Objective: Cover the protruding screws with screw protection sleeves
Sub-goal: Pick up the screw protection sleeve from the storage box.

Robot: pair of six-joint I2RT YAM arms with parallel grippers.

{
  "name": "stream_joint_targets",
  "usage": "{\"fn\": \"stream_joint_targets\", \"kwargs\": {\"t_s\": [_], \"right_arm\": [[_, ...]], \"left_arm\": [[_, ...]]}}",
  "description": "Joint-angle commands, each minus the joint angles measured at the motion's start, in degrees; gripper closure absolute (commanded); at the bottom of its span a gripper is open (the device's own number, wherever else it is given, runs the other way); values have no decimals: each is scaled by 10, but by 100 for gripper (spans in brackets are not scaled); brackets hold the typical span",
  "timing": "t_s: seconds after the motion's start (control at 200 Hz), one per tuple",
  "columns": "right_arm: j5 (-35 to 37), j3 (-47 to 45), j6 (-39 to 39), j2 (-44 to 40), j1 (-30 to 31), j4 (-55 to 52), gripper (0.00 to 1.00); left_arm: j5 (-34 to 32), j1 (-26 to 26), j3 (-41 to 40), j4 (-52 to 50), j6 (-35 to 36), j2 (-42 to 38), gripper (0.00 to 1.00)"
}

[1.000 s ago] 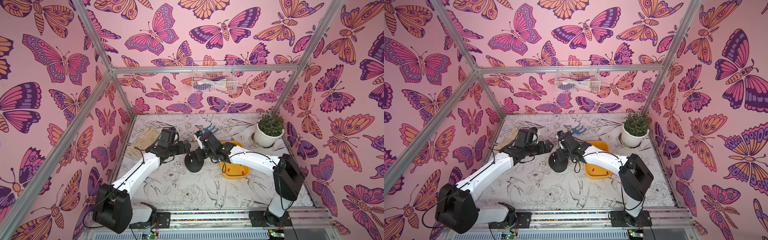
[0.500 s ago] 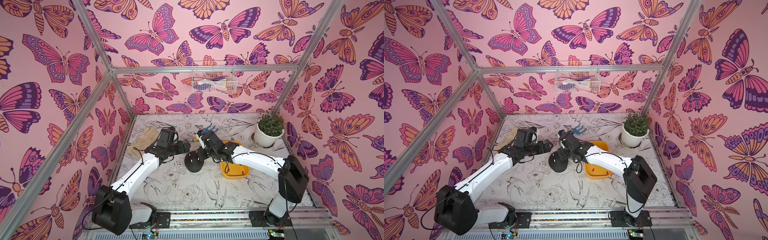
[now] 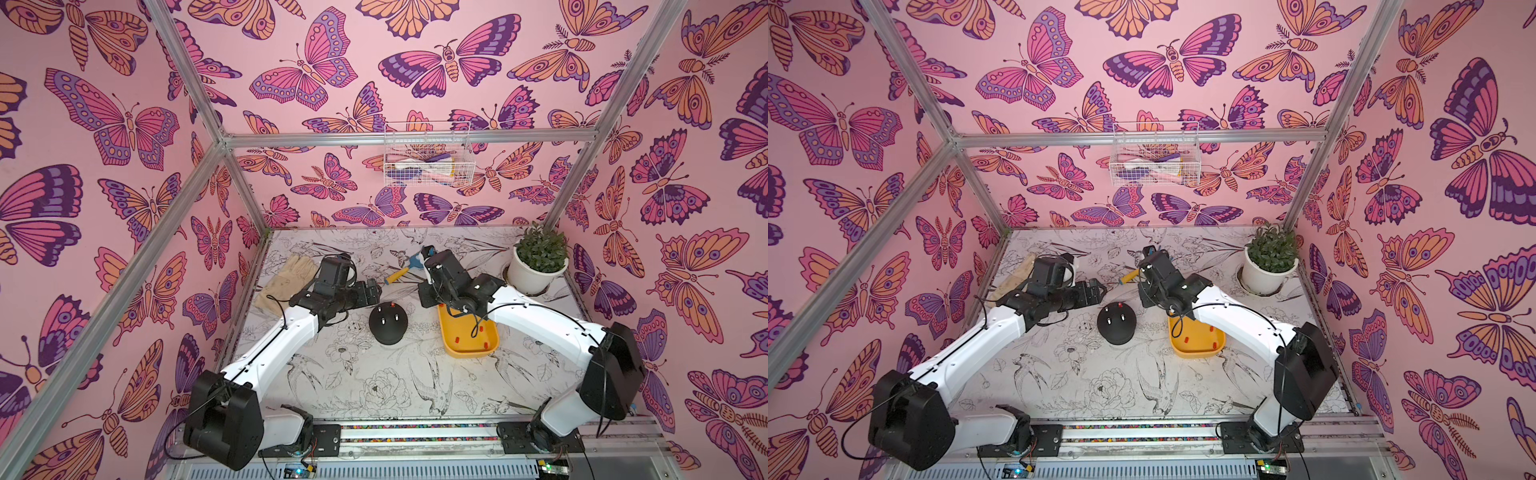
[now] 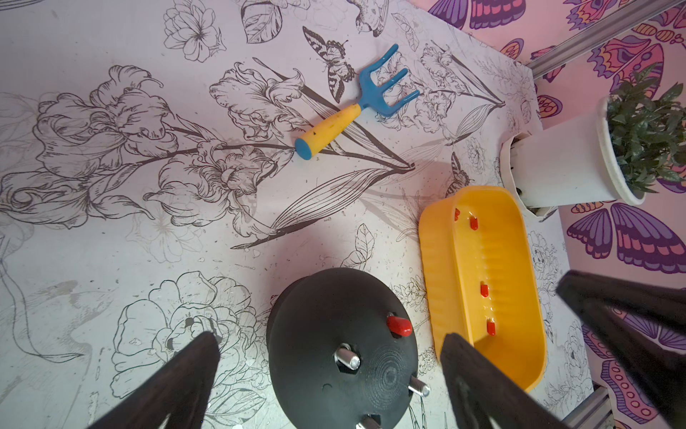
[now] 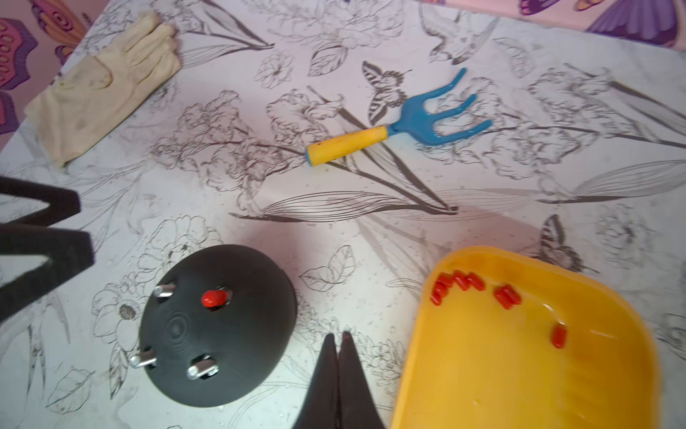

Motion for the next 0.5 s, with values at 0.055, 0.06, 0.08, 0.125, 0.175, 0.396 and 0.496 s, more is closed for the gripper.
{"fn": "stream_joint_targets", "kwargs": {"t_s": [0.055,0.06,0.08,0.125,0.175,0.396,0.496], "right_arm": [[25,-5,-25,-29,-39,-59,92],[26,-5,-25,-29,-40,-60,92],[26,-6,-28,-30,-44,-62,92],[26,-9,-33,-31,-54,-68,92],[26,-11,-38,-31,-64,-72,91],[14,-27,-58,-30,-109,-73,89],[-4,-35,-65,-23,-130,-66,87]], "left_arm": [[9,4,-9,3,4,-11,4],[9,4,-9,3,4,-11,4],[8,4,-8,4,4,-12,4],[6,4,-9,2,5,-12,4],[4,4,-9,0,6,-13,4],[-1,4,-5,-6,10,-2,4],[-4,4,-4,-6,10,4,4]]}}
